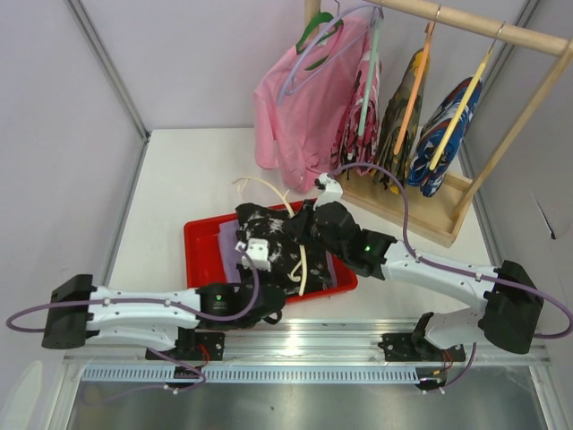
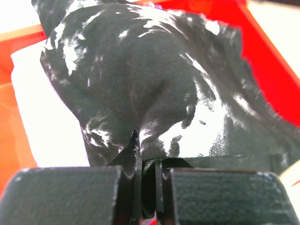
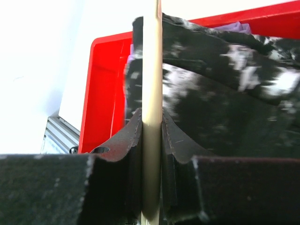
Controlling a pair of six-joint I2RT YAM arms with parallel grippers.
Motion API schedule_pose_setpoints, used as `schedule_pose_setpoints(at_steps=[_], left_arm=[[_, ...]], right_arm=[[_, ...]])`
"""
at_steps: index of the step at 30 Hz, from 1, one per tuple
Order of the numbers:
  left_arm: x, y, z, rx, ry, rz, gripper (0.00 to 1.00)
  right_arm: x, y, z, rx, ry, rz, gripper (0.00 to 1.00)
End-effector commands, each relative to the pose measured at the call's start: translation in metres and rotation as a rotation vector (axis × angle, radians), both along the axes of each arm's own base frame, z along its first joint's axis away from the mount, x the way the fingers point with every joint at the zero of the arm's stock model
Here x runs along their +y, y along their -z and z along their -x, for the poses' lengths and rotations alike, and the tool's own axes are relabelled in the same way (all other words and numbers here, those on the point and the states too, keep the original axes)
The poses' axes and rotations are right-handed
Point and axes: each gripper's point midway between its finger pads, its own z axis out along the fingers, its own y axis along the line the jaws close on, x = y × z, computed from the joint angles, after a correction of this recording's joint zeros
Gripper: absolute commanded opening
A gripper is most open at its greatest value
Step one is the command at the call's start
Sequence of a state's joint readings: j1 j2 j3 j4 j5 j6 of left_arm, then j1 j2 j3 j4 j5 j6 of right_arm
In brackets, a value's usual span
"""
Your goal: Remove the trousers from the hanger
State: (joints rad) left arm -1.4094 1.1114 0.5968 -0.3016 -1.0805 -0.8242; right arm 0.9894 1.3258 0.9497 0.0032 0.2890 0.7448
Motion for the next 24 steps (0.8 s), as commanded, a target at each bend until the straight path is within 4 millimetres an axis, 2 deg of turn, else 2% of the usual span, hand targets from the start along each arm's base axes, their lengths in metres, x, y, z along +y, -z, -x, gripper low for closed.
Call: schedule_pose_setpoints(at_steps=[1,2,7,13,19,22,24], left_arm=[[0.029,-0.023,-0.010,-0.049,-0.109,0.133,0.00],[0.036,-0.031,-0.010,-0.053,-0.121,0.177,0.00],[0.071,-0.027,-0.013,-0.037,-0.204,0.187,0.00],[0.083,-0.010,-0.008,0.011,-0.244,0.129,0.00],[0.085,-0.001,-0.006,0.031,-0.258,0.117,0.00],[0.093,0.000,-0.005,0.029,-0.272,0.121,0.00],[0.100,0.001,-0.003,0.034,-0.294,0.124,0.00]], right_arm=[[-0.012,-0.026,-0.017,-0.075,0.097,-0.035,0.00],[-0.016,-0.022,-0.017,-0.072,0.108,-0.019,0.00],[-0.048,0.007,-0.018,-0.059,0.191,0.128,0.00],[-0.091,0.016,-0.023,-0.095,0.299,0.250,0.00],[-0.131,0.001,-0.038,-0.156,0.376,0.311,0.00],[-0.144,-0.012,-0.045,-0.195,0.388,0.348,0.00],[-0.146,-0.023,-0.047,-0.225,0.377,0.358,0.00]])
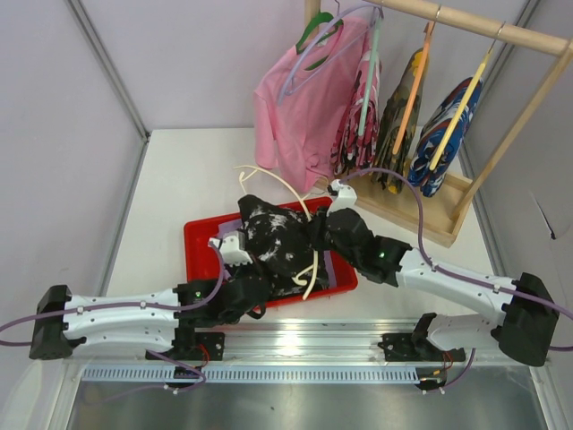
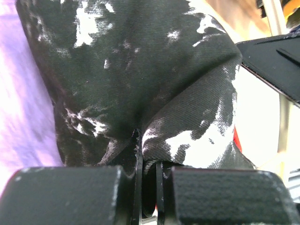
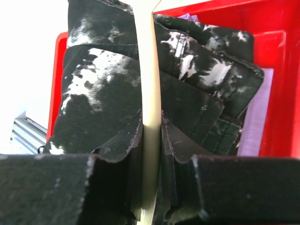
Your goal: Remove the trousers from the hanger
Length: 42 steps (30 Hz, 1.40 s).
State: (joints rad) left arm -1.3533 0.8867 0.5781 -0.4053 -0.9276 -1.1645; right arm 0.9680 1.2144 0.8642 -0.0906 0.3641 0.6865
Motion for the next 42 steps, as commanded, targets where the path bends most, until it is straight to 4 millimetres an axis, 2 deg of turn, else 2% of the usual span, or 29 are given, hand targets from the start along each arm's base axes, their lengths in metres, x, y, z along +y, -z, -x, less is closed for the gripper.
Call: schedule_pose_setpoints(at_steps=[1,2,5,6,10,17,21,22,23,26,27,28,30,33,36,37,40,41,42], left_arm=[[0.099,0.025,-0.012,-0.063,-0.225,-0.324,0.00],[0.100,0.025,-0.012,-0.057,-0.238,-0.310,0.00],[0.108,0.030,-0.009,-0.033,-0.280,-0.304,0.00],[0.117,0.033,-0.007,-0.021,-0.292,-0.345,0.00],[0.129,0.035,-0.002,0.018,-0.375,-0.332,0.00],[0.137,0.035,-0.001,0.016,-0.388,-0.334,0.00],[0.139,0.032,-0.001,0.006,-0.369,-0.325,0.00],[0.138,0.031,0.000,-0.001,-0.325,-0.373,0.00],[0.127,0.027,-0.003,-0.013,-0.295,-0.347,0.00],[0.118,0.022,-0.005,-0.045,-0.167,-0.456,0.00],[0.094,0.017,-0.006,-0.052,-0.101,-0.386,0.00],[0.091,0.018,-0.005,-0.076,0.000,-0.492,0.00],[0.076,0.014,0.000,-0.069,0.076,-0.428,0.00],[0.060,0.006,0.006,-0.073,0.191,-0.408,0.01],[0.049,0.001,0.009,-0.062,0.256,-0.445,0.13],[0.043,0.003,0.013,-0.048,0.294,-0.452,0.33],[0.033,0.008,0.018,-0.006,0.365,-0.520,0.77],[0.028,-0.001,0.018,-0.005,0.373,-0.518,0.81],[0.028,0.003,0.018,0.011,0.381,-0.551,0.88]], right_arm=[[-0.100,-0.044,-0.051,-0.220,0.295,0.246,0.00],[-0.099,-0.050,-0.051,-0.229,0.291,0.232,0.00],[-0.099,-0.054,-0.054,-0.226,0.303,0.237,0.00],[-0.101,-0.054,-0.055,-0.221,0.316,0.241,0.00],[-0.113,-0.040,-0.054,-0.167,0.345,0.346,0.00],[-0.131,-0.020,-0.047,-0.098,0.321,0.429,0.00],[-0.141,-0.019,-0.045,-0.109,0.306,0.459,0.00],[-0.140,-0.026,-0.046,-0.124,0.305,0.434,0.00],[-0.132,-0.027,-0.045,-0.125,0.273,0.405,0.00],[-0.107,-0.035,-0.044,-0.135,0.190,0.290,0.00],[-0.100,-0.037,-0.044,-0.129,0.169,0.255,0.00],[-0.093,-0.041,-0.044,-0.132,0.153,0.221,0.00],[-0.076,-0.048,-0.042,-0.111,0.108,0.150,0.00],[-0.064,-0.056,-0.044,-0.062,0.094,0.104,0.00],[-0.053,-0.055,-0.043,-0.020,0.062,0.092,0.00],[-0.049,-0.055,-0.044,-0.019,0.056,0.081,0.00],[-0.042,-0.038,-0.048,-0.003,0.045,0.097,0.00],[-0.040,-0.030,-0.048,0.007,0.039,0.114,0.00],[-0.040,-0.024,-0.050,0.007,0.045,0.127,0.00]])
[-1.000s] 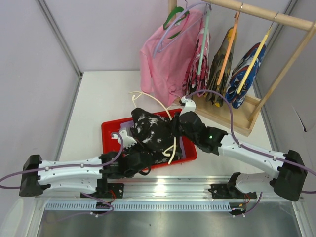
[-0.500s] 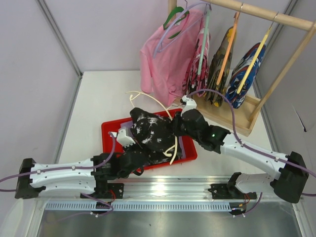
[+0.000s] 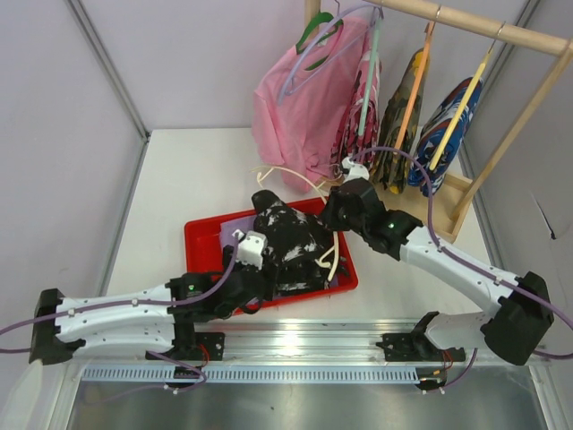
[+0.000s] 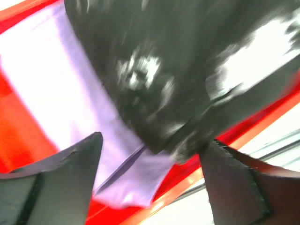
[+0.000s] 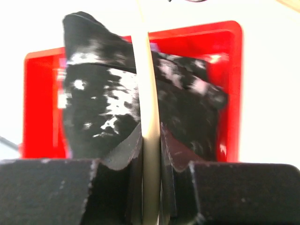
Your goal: Remove the trousers from the hanger
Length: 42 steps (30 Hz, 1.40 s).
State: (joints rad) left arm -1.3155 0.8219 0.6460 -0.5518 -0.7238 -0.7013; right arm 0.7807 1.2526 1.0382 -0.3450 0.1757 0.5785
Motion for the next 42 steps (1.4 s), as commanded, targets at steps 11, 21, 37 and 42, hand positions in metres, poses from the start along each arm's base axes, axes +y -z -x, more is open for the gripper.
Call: schedule_pose_setpoints(at_steps=[11,21,37,42], left_arm=[[-0.003,-0.074,-0.001,-0.116,0.138,0.009,0.98],[-0.043,-0.056,-0.002,-0.108,0.257,-0.090,0.94],[-0.009,-0.069,-0.032,-0.192,0.041,0.014,0.02],[-0.002,-0.078,-0.037,-0.203,0.001,0.034,0.00]], right_arm=[[0.002,0.008,-0.019,-0.101,0.038,0.119,0.00],[0.039,-0.033,-0.019,-0.090,0.012,-0.049,0.00],[0.063,-0.038,-0.014,-0.108,-0.046,0.031,0.00],[0.058,-0.019,-0.013,-0.078,-0.033,0.078,0.00]])
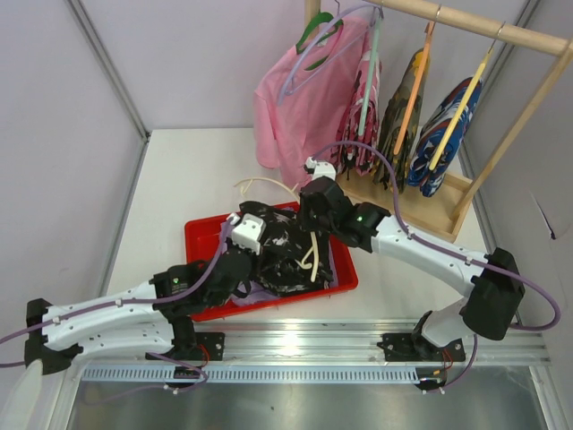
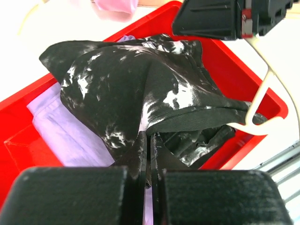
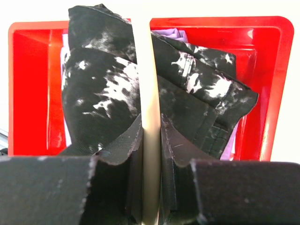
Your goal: Remove the trousers from the hanger
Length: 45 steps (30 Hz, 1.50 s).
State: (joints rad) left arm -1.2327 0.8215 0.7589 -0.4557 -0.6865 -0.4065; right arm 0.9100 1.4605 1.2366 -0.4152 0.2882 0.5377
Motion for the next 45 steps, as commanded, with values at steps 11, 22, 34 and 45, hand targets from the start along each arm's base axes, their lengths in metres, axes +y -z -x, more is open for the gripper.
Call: schedule_pose_setpoints(at_steps=[11,22,34,45], left_arm=[[-0.025,0.005,0.014,0.012,0.219,-0.067,0.50],[-0.028,0.030,0.008,0.024,0.218,-0.177,0.48],[-0.019,0.008,-0.014,-0.081,0.103,-0.146,0.00],[0.004,-0.045,-0.019,-0.107,-0.003,0.011,0.00]], right_arm=[[0.018,-0.047,-0.012,-0.069,-0.009,-0.116,0.00],[0.031,-0.057,-0.013,-0.067,-0.043,-0.142,0.00],[0.024,-0.051,-0.010,-0.062,-0.031,-0.136,0.00],[0.014,-0.003,-0.003,0.004,0.019,-0.092,0.00]])
